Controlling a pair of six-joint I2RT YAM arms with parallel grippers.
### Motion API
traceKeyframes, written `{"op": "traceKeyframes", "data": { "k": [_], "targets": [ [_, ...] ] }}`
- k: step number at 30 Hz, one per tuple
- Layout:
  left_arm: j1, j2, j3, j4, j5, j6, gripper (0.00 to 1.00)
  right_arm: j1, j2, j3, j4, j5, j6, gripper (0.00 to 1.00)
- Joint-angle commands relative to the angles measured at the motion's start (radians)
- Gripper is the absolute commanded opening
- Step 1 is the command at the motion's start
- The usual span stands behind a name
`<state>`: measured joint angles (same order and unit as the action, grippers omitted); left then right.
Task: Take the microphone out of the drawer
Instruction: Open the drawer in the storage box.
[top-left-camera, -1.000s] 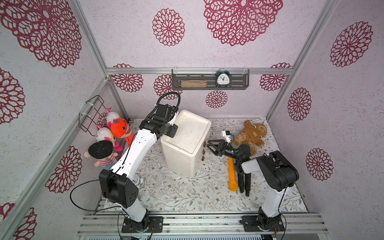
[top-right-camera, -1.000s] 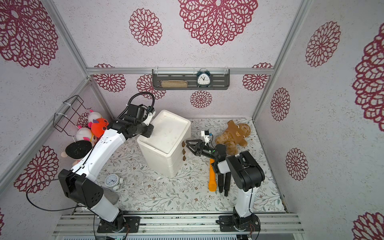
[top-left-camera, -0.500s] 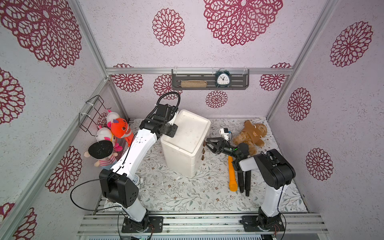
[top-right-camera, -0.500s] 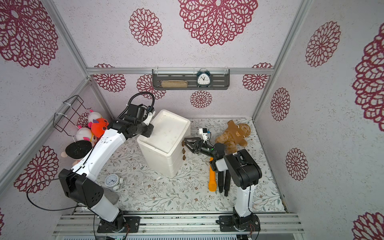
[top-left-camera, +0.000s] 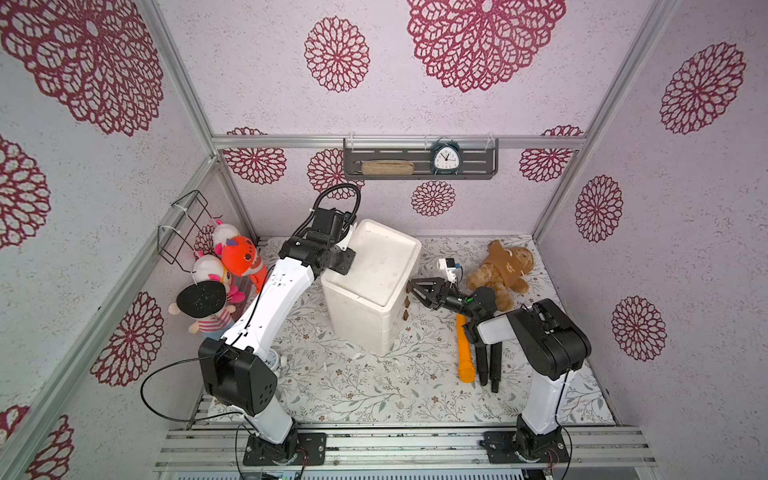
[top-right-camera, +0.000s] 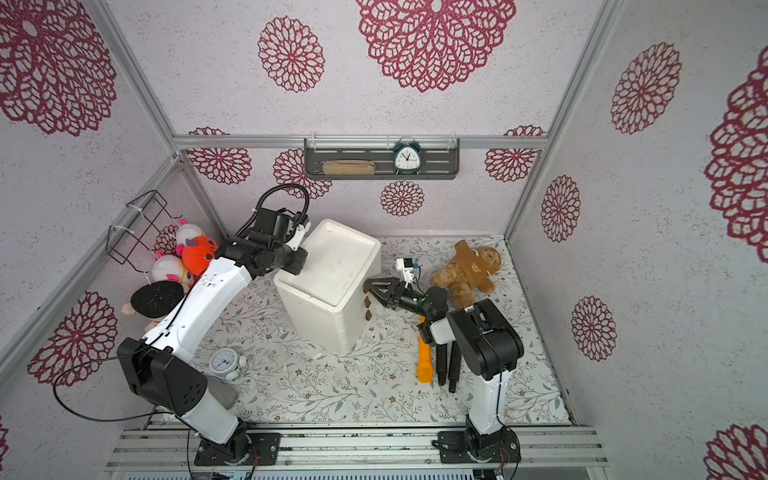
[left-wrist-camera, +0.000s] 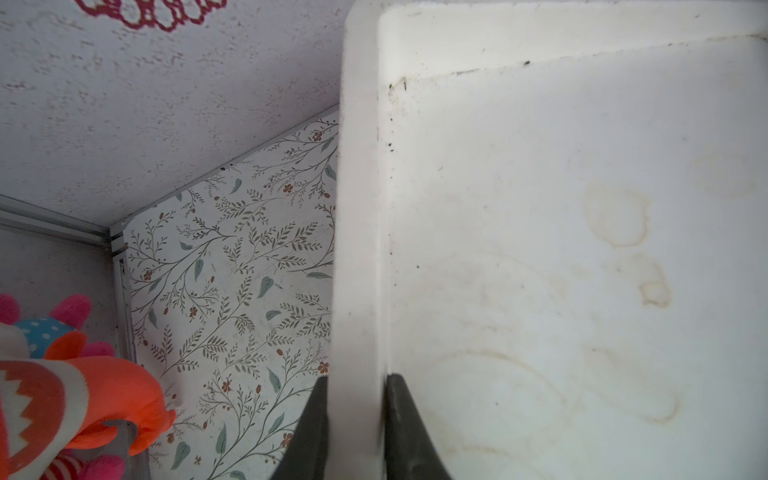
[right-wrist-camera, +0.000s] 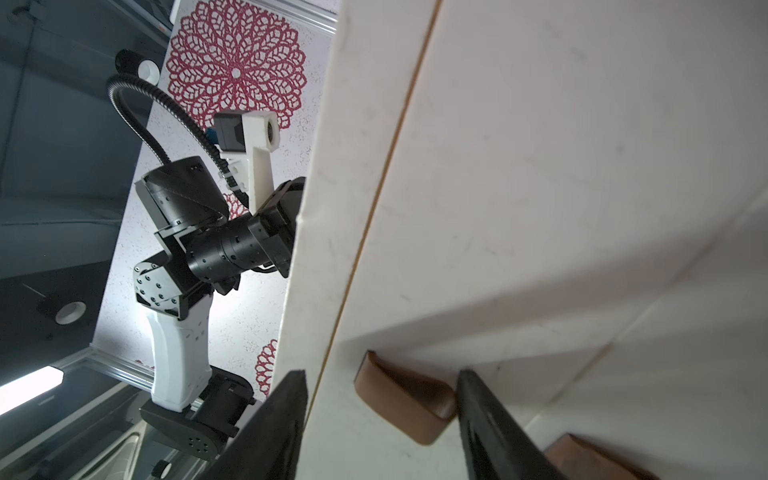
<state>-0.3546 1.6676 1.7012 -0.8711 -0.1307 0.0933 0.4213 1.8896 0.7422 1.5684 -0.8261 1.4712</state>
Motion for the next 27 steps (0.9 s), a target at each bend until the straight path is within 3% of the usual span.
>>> {"op": "traceKeyframes", "data": {
  "k": [1, 19, 27],
  "targets": [
    [-0.029, 0.069, -0.037, -0.071, -0.022, 0.048, 0.01, 0.047, -0.068, 0.008, 0.001, -0.024, -0.043, 0.50],
    [-0.030, 0.073, -0.025, -0.071, -0.020, 0.051, 0.01, 0.053, -0.143, -0.009, -0.172, -0.017, -0.148, 0.19],
    [-0.028, 0.075, -0.024, -0.071, -0.033, 0.054, 0.01, 0.050, -0.256, -0.001, -0.545, 0.032, -0.387, 0.04]
  ]
}}
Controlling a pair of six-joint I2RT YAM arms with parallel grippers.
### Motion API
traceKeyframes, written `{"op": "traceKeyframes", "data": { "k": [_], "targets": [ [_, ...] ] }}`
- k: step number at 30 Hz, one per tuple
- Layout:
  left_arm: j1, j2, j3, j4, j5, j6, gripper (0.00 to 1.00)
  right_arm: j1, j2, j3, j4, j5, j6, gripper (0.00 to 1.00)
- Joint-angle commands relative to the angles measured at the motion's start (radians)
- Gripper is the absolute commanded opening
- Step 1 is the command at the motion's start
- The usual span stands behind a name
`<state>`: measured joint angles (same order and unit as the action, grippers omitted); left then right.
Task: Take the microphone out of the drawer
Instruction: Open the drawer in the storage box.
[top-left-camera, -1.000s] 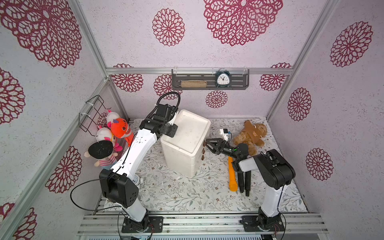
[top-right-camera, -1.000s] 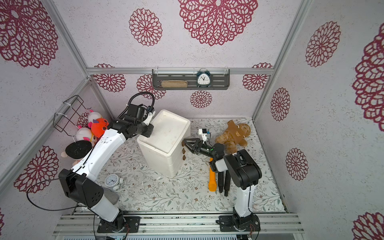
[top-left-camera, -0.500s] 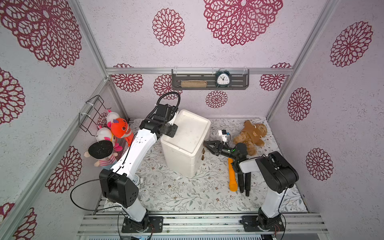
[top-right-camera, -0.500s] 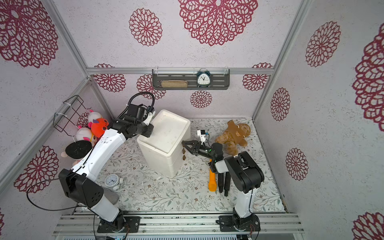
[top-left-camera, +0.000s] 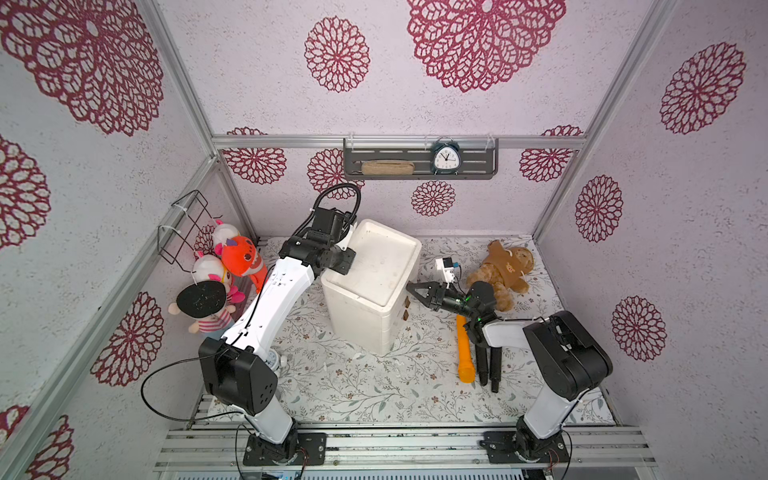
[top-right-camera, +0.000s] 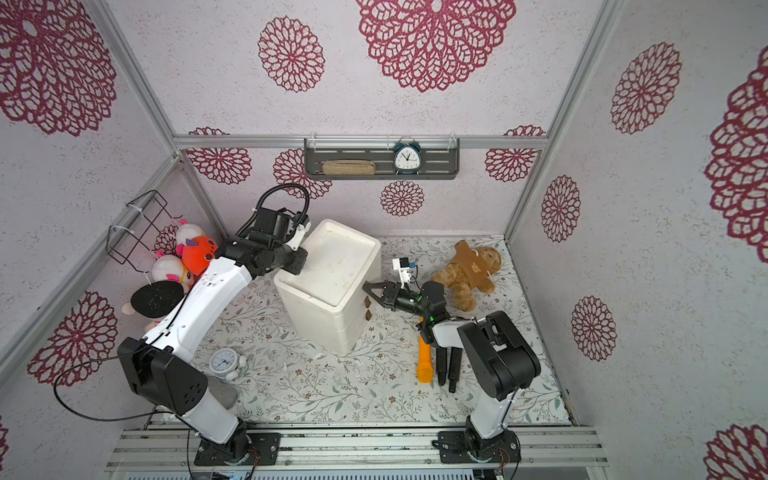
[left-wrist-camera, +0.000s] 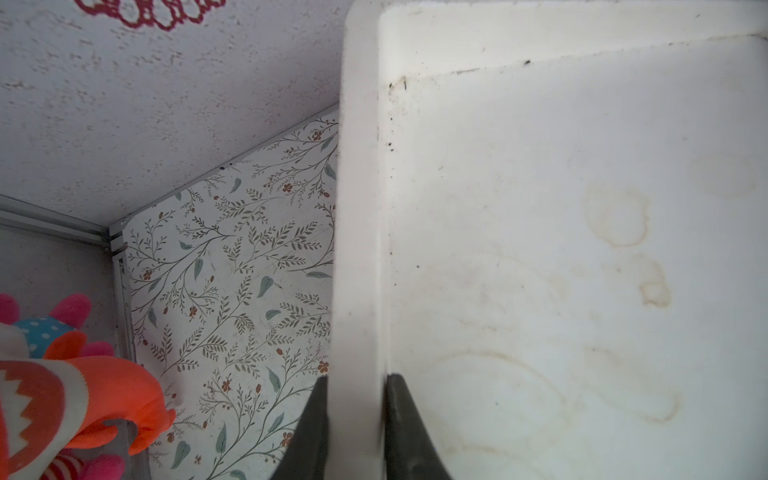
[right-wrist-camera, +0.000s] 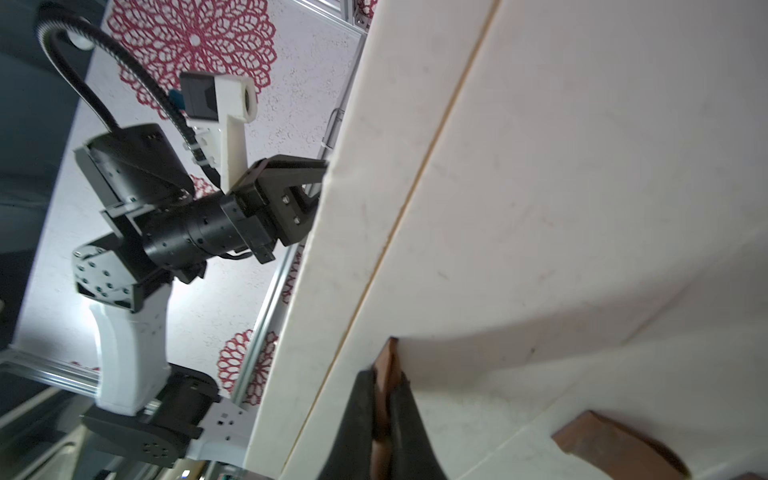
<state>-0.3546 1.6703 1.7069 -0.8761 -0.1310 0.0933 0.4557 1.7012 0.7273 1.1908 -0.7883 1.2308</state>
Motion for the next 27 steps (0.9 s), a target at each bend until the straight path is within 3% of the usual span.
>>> {"op": "traceKeyframes", "data": {
  "k": [1, 14, 27],
  "targets": [
    [-0.028, 0.071, -0.031, -0.066, -0.034, 0.054, 0.01, 0.015, -0.087, 0.013, -0.218, 0.005, -0.178, 0.02],
    [-0.027, 0.075, -0.031, -0.063, -0.039, 0.047, 0.01, 0.015, -0.300, 0.098, -0.976, 0.324, -0.598, 0.00],
    [-0.028, 0.071, -0.033, -0.062, -0.047, 0.045, 0.01, 0.017, -0.403, 0.104, -1.262, 0.467, -0.743, 0.00]
  ]
}}
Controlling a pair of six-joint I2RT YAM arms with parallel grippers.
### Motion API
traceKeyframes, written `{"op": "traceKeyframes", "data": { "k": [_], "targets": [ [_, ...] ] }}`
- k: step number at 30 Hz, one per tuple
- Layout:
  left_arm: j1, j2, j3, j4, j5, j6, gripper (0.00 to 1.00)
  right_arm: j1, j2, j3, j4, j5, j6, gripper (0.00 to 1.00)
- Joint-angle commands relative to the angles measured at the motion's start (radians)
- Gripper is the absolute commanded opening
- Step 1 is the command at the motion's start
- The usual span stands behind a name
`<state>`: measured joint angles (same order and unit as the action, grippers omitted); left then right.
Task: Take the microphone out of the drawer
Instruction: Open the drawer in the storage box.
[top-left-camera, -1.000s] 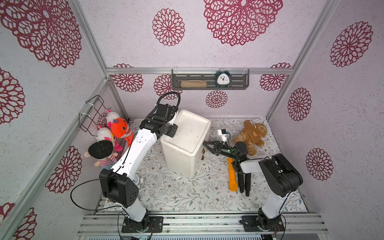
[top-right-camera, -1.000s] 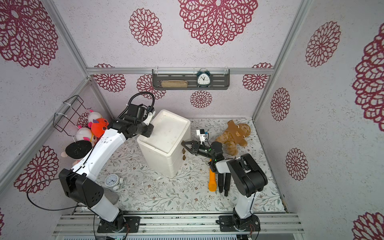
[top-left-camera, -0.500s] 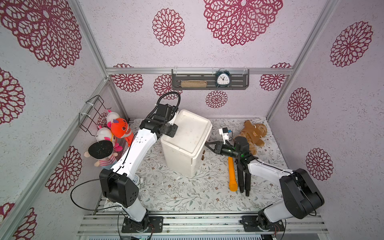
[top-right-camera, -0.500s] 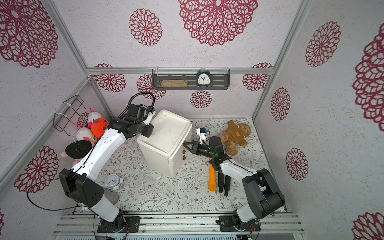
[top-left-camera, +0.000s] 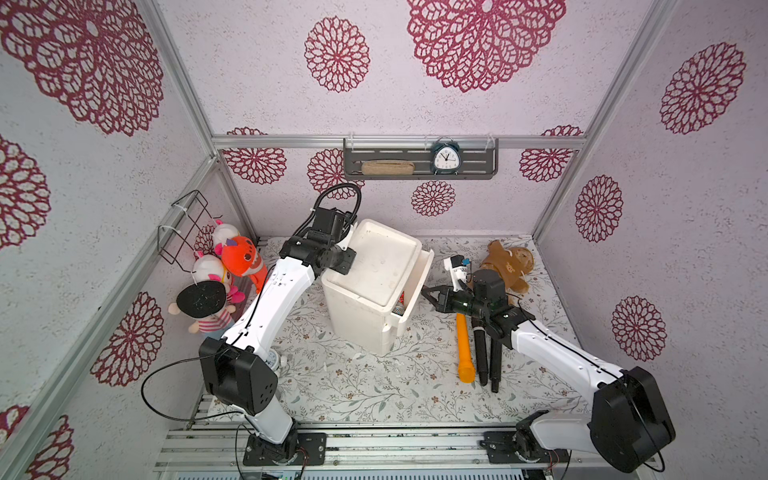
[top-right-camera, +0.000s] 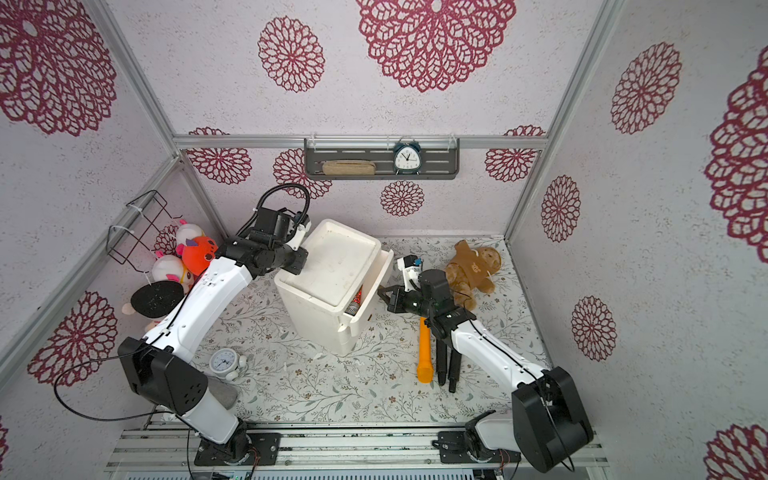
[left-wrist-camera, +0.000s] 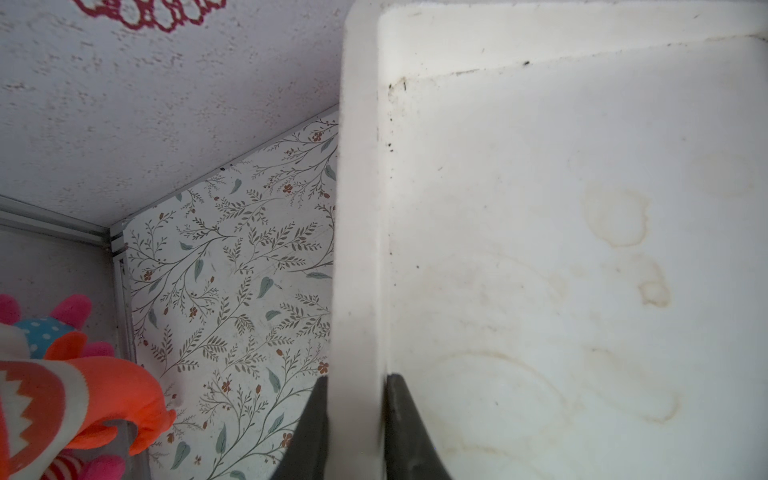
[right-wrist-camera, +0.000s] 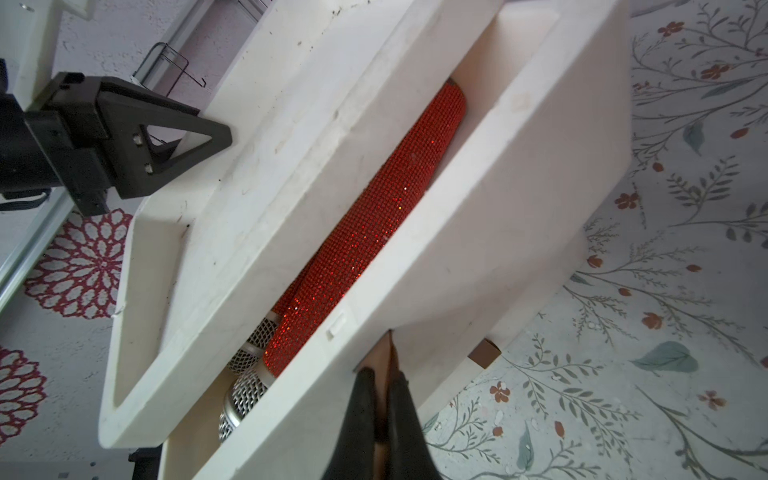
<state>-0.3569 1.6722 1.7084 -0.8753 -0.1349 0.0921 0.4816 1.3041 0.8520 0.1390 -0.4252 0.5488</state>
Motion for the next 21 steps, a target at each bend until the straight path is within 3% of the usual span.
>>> {"op": "traceKeyframes", "data": {
  "k": [1, 21],
  "targets": [
    [-0.026, 0.069, -0.036, -0.062, -0.043, 0.046, 0.01, -0.011, -0.016, -0.028, -0.225, 0.113, -0.067, 0.00],
    [-0.026, 0.064, -0.039, -0.062, -0.051, 0.044, 0.01, -0.069, -0.208, -0.091, -0.425, 0.189, -0.137, 0.00]
  ]
}}
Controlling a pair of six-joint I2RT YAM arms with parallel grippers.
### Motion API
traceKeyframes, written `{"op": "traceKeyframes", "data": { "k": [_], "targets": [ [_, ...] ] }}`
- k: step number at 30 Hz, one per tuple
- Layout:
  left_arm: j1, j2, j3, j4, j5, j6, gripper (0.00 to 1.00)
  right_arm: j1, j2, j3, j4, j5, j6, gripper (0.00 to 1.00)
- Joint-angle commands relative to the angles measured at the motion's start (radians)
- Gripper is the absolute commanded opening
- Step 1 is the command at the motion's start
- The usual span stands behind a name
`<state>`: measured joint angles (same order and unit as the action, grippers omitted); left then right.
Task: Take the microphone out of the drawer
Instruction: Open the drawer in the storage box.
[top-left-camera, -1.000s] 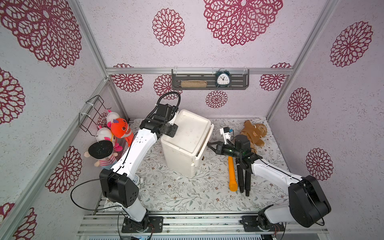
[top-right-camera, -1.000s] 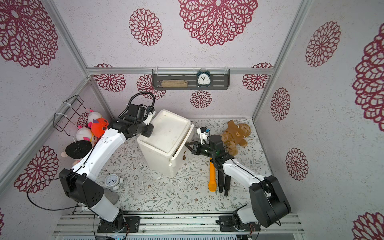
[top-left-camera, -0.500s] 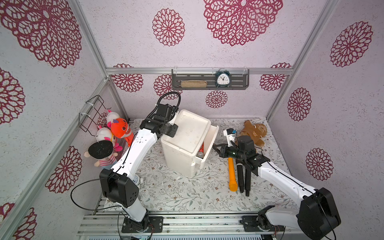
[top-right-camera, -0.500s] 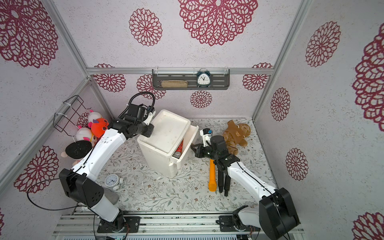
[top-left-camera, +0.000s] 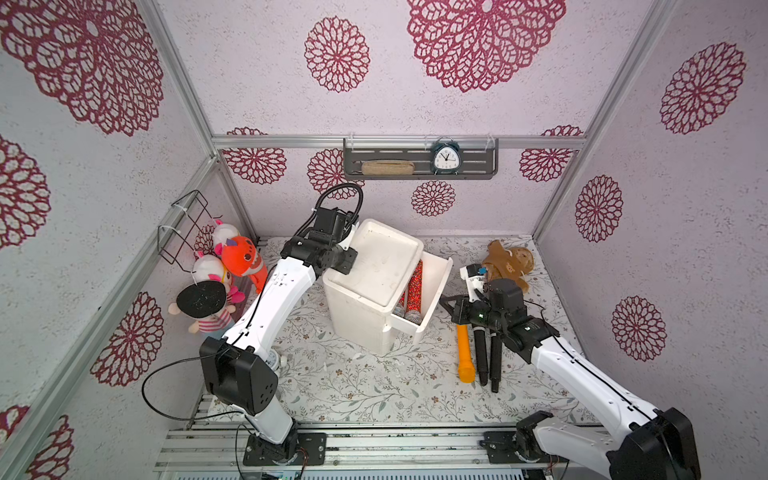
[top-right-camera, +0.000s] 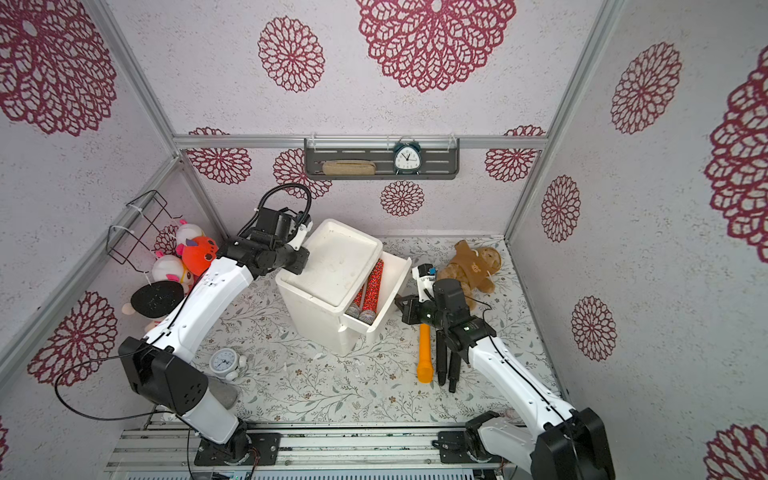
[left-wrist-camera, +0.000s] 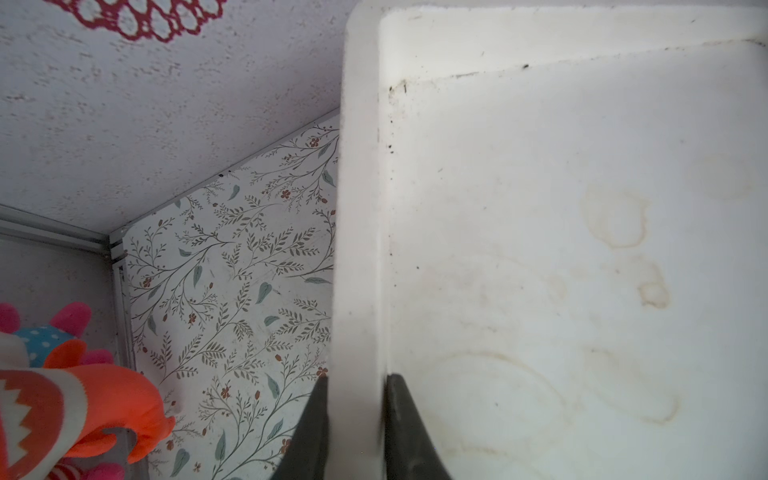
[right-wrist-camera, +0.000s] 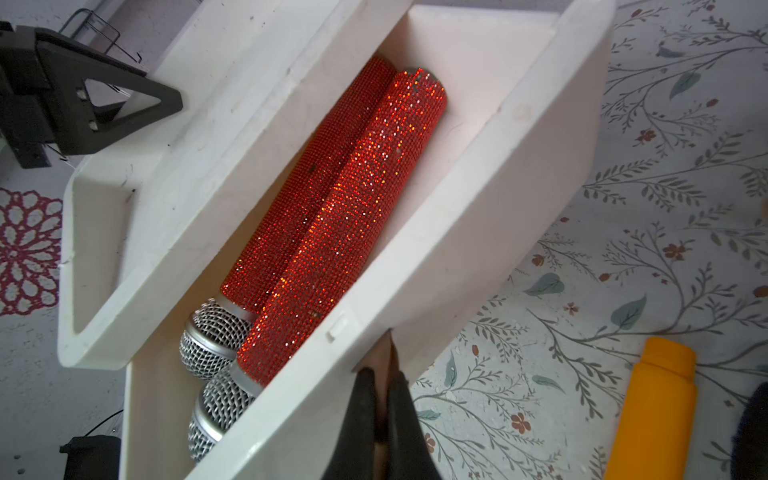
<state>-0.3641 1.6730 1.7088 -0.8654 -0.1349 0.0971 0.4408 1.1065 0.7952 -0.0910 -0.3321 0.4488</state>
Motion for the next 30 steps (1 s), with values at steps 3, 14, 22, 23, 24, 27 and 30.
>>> {"op": "traceKeyframes", "data": {
  "k": [3, 14, 22, 23, 24, 27, 30],
  "targets": [
    [-0.019, 0.063, -0.039, -0.071, -0.052, 0.039, 0.01, -0.038, -0.016, -0.028, -0.223, 0.102, -0.051, 0.00],
    [-0.018, 0.065, -0.040, -0.069, -0.058, 0.041, 0.01, -0.051, -0.046, 0.003, -0.313, 0.134, -0.097, 0.01],
    [-0.019, 0.068, -0.032, -0.068, -0.047, 0.039, 0.01, -0.050, -0.057, 0.060, -0.363, 0.132, -0.141, 0.29],
    [-0.018, 0.070, -0.031, -0.068, -0.042, 0.038, 0.01, -0.051, -0.057, 0.073, -0.376, 0.133, -0.149, 0.33],
    [-0.018, 0.071, -0.029, -0.068, -0.034, 0.037, 0.01, -0.050, -0.056, 0.083, -0.386, 0.135, -0.156, 0.38],
    [-0.020, 0.073, -0.026, -0.068, -0.028, 0.035, 0.01, -0.048, -0.052, 0.119, -0.425, 0.140, -0.176, 0.50],
    [-0.018, 0.073, -0.023, -0.069, -0.030, 0.035, 0.01, -0.048, -0.051, 0.162, -0.464, 0.152, -0.190, 0.59]
  ]
}}
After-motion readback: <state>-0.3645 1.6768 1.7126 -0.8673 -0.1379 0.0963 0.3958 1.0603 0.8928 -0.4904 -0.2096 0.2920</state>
